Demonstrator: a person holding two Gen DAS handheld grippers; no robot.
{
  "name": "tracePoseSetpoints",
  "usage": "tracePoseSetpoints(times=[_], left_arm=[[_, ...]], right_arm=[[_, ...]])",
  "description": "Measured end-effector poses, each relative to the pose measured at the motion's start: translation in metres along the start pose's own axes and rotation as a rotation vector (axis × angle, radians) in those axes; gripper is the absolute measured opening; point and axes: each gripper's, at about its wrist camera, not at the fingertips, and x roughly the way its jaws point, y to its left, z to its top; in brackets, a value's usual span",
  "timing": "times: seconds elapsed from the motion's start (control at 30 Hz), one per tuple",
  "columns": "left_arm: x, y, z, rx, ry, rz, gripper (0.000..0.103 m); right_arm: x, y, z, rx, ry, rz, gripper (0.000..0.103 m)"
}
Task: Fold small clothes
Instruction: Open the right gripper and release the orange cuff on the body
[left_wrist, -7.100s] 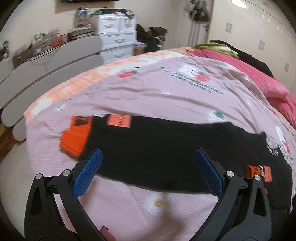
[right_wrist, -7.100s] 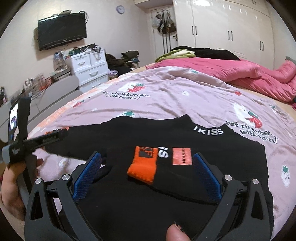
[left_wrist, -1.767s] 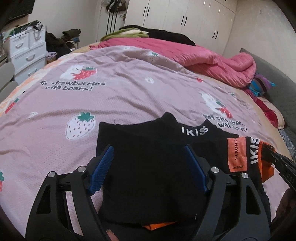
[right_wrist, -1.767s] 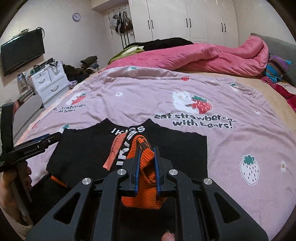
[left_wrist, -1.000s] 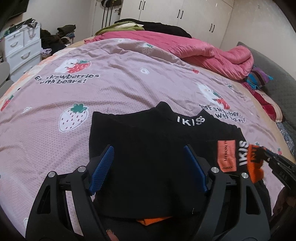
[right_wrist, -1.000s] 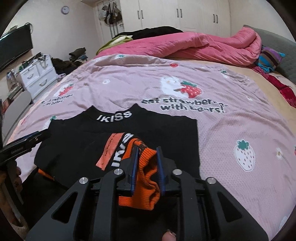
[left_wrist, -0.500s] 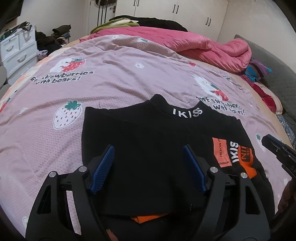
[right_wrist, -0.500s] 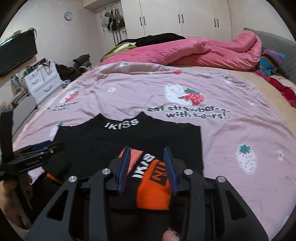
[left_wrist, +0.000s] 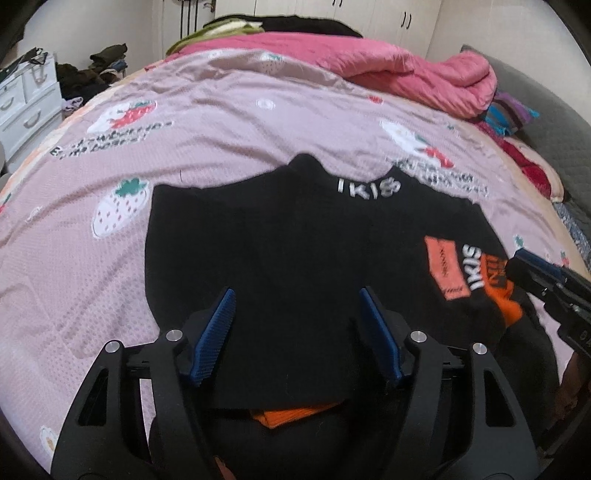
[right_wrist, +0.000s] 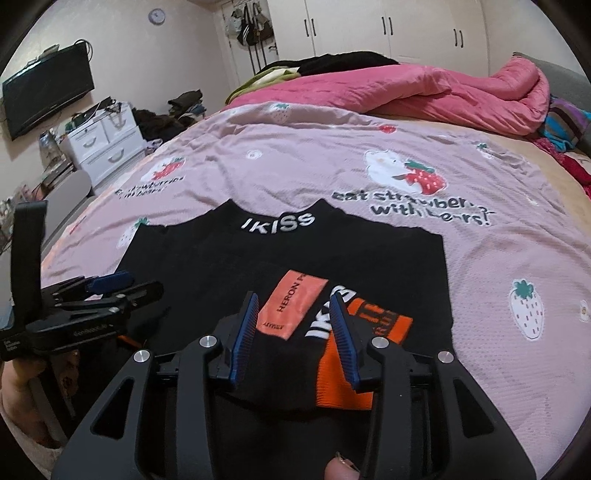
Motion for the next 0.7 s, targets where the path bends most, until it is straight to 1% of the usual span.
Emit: tracePoseSetpoints(times=[0.23,0.3,0.37,0.47,0.53,0.7], left_arm=[[0.004,0.001,-0.005,0.011,0.005,0.013,0.061],[0.006,0.003,-0.005,0.006,0.013,0.012,0.061],[0.008,0.004,-0.007,0.006,0.02,0.011,0.061],[0.008,0.003,-0.007,0.011,0.021,0.016,0.061],[0.008,0.003,-0.008,0.012,0.022,0.015,0.061],[0.008,0.003,-0.009,0.01,0.024,0.012,0.061]], right_arm=[[0.012,0.007,-0.006,-0.02,0.043,0.015,0.039],[0.014,0.006,-0.008,-0.017,0.05,0.019,0.044],[0.018,0.005,-0.009,-0.021,0.067,0.02,0.044],[0.03,0.0,-0.016,-0.016,0.121,-0.007,0.044],[0.044,-0.007,-0.023,-0.005,0.176,-0.055,0.044],[0.045,-0.013,-0.025,0.017,0.181,-0.038,0.044]])
